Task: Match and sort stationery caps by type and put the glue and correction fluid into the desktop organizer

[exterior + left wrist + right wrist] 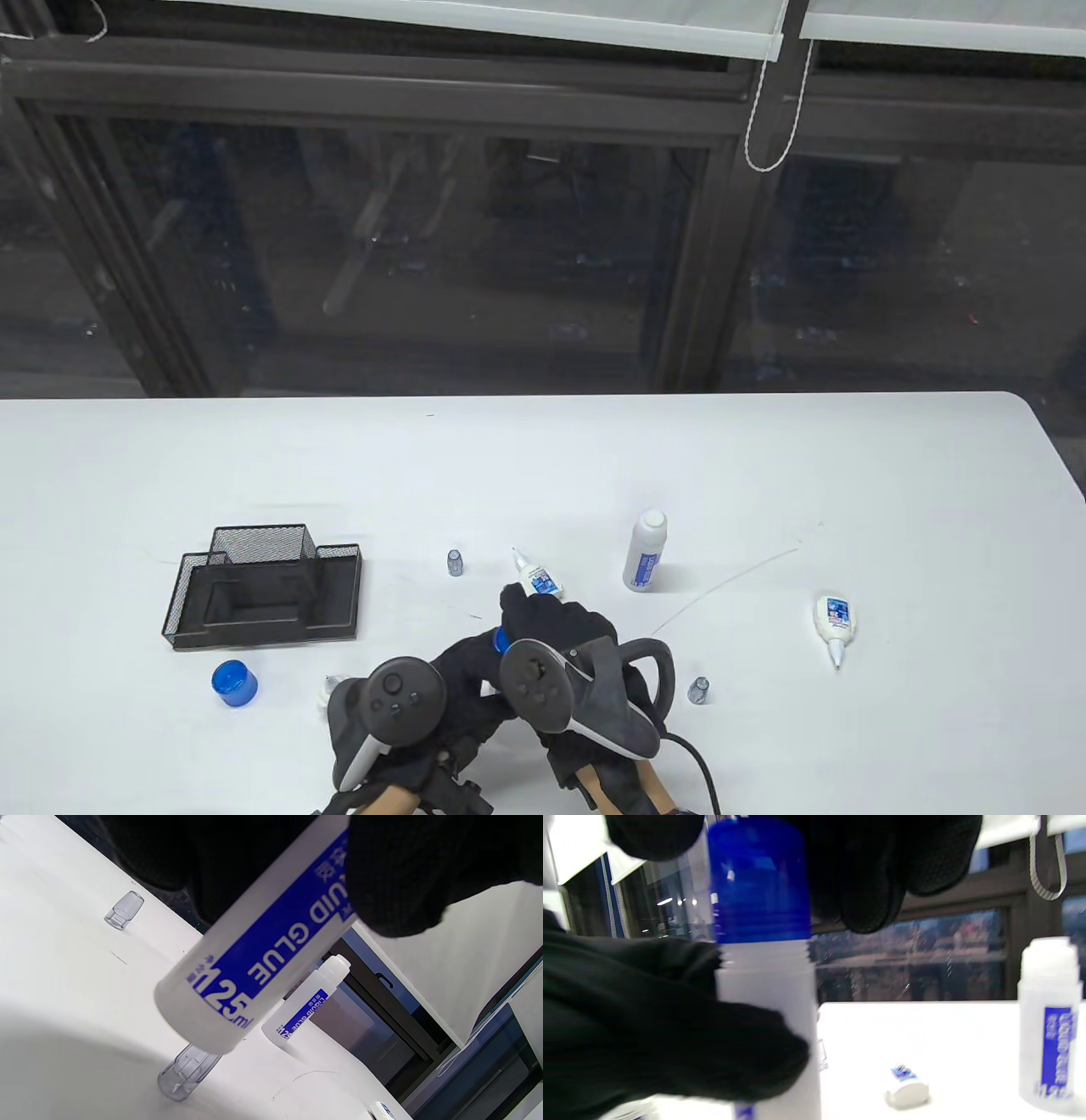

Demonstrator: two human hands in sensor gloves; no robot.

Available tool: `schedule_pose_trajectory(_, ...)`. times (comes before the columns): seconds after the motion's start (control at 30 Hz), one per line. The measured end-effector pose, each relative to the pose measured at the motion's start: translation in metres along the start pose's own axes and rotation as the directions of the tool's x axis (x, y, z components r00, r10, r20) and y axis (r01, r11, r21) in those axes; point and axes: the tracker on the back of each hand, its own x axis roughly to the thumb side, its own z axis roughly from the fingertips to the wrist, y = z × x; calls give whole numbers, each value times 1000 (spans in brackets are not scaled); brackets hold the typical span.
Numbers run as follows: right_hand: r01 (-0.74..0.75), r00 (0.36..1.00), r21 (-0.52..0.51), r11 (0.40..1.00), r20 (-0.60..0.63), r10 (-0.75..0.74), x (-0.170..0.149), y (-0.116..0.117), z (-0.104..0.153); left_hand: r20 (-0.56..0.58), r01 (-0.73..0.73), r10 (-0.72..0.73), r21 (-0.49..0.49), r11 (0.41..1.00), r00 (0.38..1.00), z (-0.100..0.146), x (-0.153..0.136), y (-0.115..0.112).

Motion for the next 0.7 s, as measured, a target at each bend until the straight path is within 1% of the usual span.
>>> schedule_pose_trajectory(0.07,149,986,102,984,63,-156,-3,-3,0,1,-5,5,5,1000,1000,1,0,1)
schedule_pose_trajectory(0.13,210,970,139,968,97,-225,-3,-4,-1,5,-7,7,13,1000,1000,1,1,2)
schedule_pose_trajectory(0.17,204,972,115,972,95,-216,-3,-4,-1,5,-8,8,13,1000,1000,1,2,3)
schedule_pose_trajectory(0.2,172,980,64,983,87,-177,-3,-3,-1,7,-7,7,13,1000,1000,1,2,3)
schedule_pose_trajectory(0.27,114,991,8,993,72,-115,-2,-1,-2,4,-1,1,8,1000,1000,1,1,2)
schedule_pose_trajectory(0.33,-4,1000,-104,995,0,4,-2,1,0,2,2,-2,6,1000,1000,1,0,0)
schedule_pose_trajectory(0.37,-36,999,-114,993,-6,35,-3,2,0,2,6,-6,5,1000,1000,2,0,0)
schedule_pose_trajectory(0.4,-38,999,-89,995,-5,38,-3,1,1,3,11,-11,8,1000,1000,2,1,0)
schedule_pose_trajectory(0.43,8,1000,-32,999,18,-7,-4,-1,1,4,10,-10,12,1000,1000,2,1,1)
schedule_pose_trajectory(0.47,56,997,28,998,41,-57,-4,-2,0,4,4,-4,13,1000,1000,2,1,1)
schedule_pose_trajectory(0.5,130,987,122,984,73,-140,-5,-2,-1,7,-2,2,16,1000,1000,2,2,2)
schedule_pose_trajectory(0.53,163,981,173,971,78,-179,-5,-2,-1,9,-4,4,20,1000,1000,2,2,3)
schedule_pose_trajectory(0.57,173,978,186,967,83,-191,-4,-2,-1,9,-6,6,23,1000,1000,3,3,3)
schedule_pose_trajectory(0.6,156,982,142,977,85,-169,-4,-2,-1,9,-5,5,23,1000,1000,3,3,3)
schedule_pose_trajectory(0.63,118,991,75,990,52,-122,-5,-1,-2,8,2,-2,21,1000,1000,3,3,3)
schedule_pose_trajectory(0.67,50,999,14,999,14,-50,-4,-1,-1,9,9,-9,16,1000,1000,3,2,2)
schedule_pose_trajectory(0.7,-6,1000,-25,1000,0,6,-4,-1,0,8,14,-14,15,1000,1000,3,2,1)
